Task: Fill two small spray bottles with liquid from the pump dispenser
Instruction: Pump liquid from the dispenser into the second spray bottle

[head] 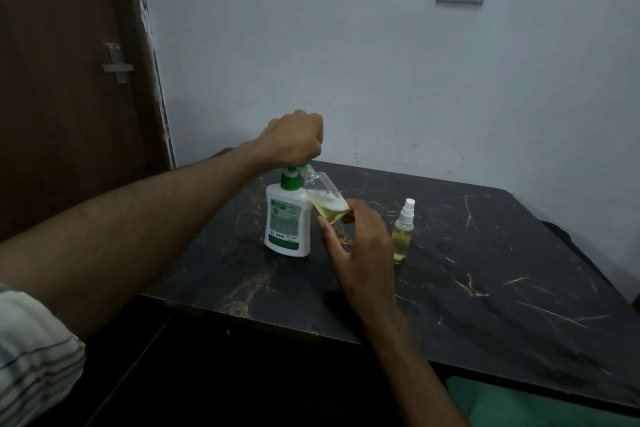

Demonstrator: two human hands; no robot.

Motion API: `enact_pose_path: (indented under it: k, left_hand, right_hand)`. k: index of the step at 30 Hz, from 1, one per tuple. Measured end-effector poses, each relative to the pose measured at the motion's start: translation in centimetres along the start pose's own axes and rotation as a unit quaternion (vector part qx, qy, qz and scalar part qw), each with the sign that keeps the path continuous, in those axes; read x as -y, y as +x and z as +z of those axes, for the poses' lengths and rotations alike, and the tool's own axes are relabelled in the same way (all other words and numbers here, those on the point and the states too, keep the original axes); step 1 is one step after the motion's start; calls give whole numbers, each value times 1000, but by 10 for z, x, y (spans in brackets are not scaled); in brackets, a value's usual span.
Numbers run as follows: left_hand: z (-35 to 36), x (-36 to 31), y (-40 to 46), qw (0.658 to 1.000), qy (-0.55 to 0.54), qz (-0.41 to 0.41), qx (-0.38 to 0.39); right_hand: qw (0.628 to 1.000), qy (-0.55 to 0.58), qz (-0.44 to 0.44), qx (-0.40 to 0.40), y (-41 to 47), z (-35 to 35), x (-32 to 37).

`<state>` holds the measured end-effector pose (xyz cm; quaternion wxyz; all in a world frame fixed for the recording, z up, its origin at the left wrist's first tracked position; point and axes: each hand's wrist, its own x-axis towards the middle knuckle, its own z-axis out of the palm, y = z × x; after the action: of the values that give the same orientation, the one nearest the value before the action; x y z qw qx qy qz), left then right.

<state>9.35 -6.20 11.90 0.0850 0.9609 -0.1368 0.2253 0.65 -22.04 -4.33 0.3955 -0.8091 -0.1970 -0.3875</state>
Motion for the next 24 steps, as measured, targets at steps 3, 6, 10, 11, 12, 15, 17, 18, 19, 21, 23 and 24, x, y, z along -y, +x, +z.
enact_pose_path:
  k: [3, 6, 10, 11, 12, 15, 17, 18, 19, 21, 23, 24]
  left_hand:
    - [-1, -1, 1, 1000, -7, 0, -7]
    - [2, 0, 0, 1000, -8, -6, -7]
    - [-2, -3, -1, 1000, 16, 8, 5]
    - [-3, -3, 0, 1000, 20, 11, 3]
    - [-4, -3, 1, 1000, 22, 9, -1]
    - [0, -2, 1, 1000, 11, 0, -6]
    - [2, -1, 0, 1000, 8, -1, -1]
    - [2, 0, -1, 1000, 11, 0, 1]
    - [1, 0, 0, 1000, 14, 1, 1]
    - [-1, 0, 0, 1000, 20, 3, -1]
    - [-1, -1, 0, 1000, 17, 4, -8]
    - [-1, -1, 0, 1000, 13, 3, -10]
  right_hand:
    - [1000, -1, 3, -2, 0, 1, -1]
    - [1000, -2, 2, -2, 0, 2, -1]
    - [1000, 1, 1, 0, 0, 2, 0]
    - [1000, -1, 0, -1, 0, 2, -1]
    - [1000, -3, 0, -1, 0, 3, -1]
    - [1000, -5, 3, 0, 0, 4, -2]
    - [1000, -5, 3, 1, 0, 4, -1]
    - [1000, -4, 2, 0, 0, 3, -1]
    - [1000, -3, 1, 1, 0, 3, 0]
    - [1000, -2, 0, 2, 0, 2, 1]
    - [1000, -2, 1, 2, 0, 2, 1]
    - [1000, -2, 1, 1, 0, 2, 1]
